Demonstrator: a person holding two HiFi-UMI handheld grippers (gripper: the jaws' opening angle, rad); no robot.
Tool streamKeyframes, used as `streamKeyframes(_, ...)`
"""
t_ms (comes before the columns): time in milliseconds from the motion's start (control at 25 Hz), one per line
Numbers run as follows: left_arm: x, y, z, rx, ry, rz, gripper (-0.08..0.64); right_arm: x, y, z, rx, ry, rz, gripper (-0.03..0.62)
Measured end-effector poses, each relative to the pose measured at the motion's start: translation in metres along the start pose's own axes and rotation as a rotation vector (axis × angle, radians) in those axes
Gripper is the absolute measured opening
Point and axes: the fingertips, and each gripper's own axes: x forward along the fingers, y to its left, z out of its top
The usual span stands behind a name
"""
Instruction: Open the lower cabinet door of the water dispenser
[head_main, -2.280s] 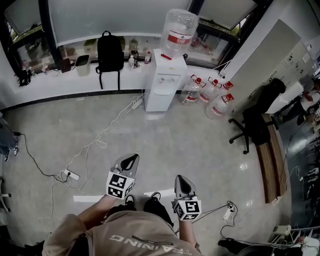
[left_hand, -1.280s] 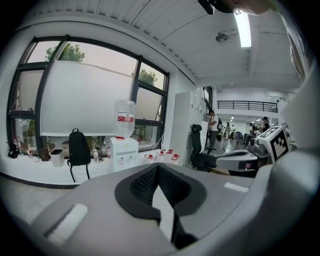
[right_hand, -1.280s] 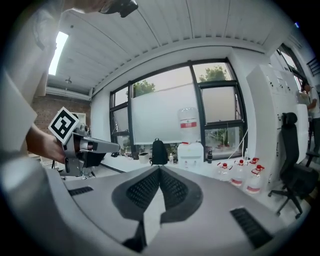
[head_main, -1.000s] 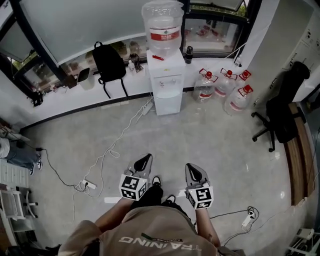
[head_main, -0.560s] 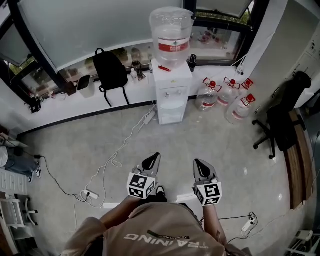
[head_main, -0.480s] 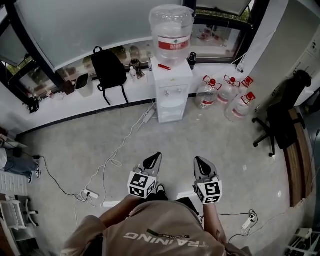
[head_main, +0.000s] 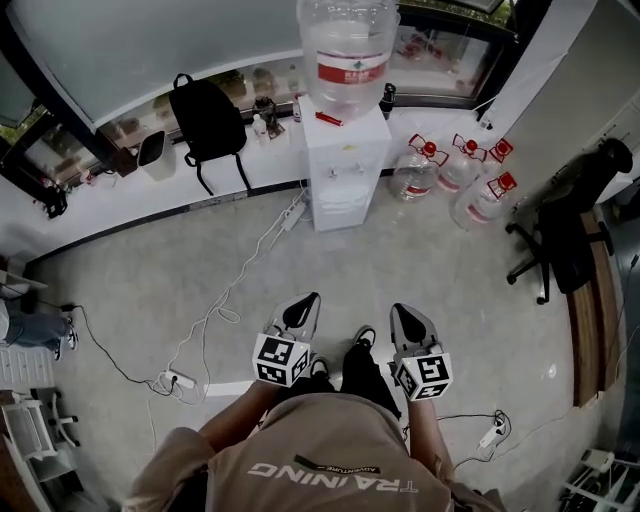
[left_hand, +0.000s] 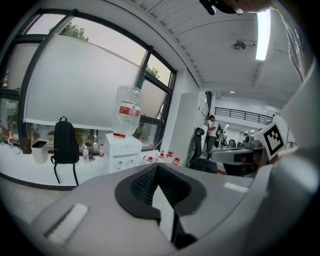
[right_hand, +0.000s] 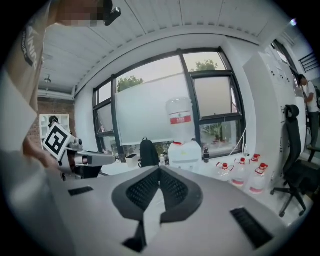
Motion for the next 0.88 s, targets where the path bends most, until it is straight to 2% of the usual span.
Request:
streamKeyframes(240, 0.037, 0.008, 0.002, -0.016, 0.028, 0.052, 0.008, 0.035, -0.019, -0.01, -0.173, 0.056, 0.069, 0.009)
streamKeyframes(360, 0.068, 0.012, 0.018, -0.012, 0.024, 0.078, 0.008, 0.057, -0.042, 0.002, -0.177, 0.042, 0.114, 0.009)
streamKeyframes(560, 0.124, 0.001, 0.053, 0.026, 0.004, 0.088, 0.008, 0.087, -0.098, 0.029, -0.14, 0.0, 0.141, 0.01)
streamKeyframes(760, 0.168, -0.004, 0.066, 0.033, 0.021, 0.107, 0.008, 0.117, -0.135, 0.038, -0.26, 0.023, 0.181, 0.01)
streamKeyframes(880, 0.183, -0.001, 0.063, 0.021, 0.026, 0.128, 0.008, 0.132, -0.148, 0.033, -0.254, 0.036, 0.22, 0.01)
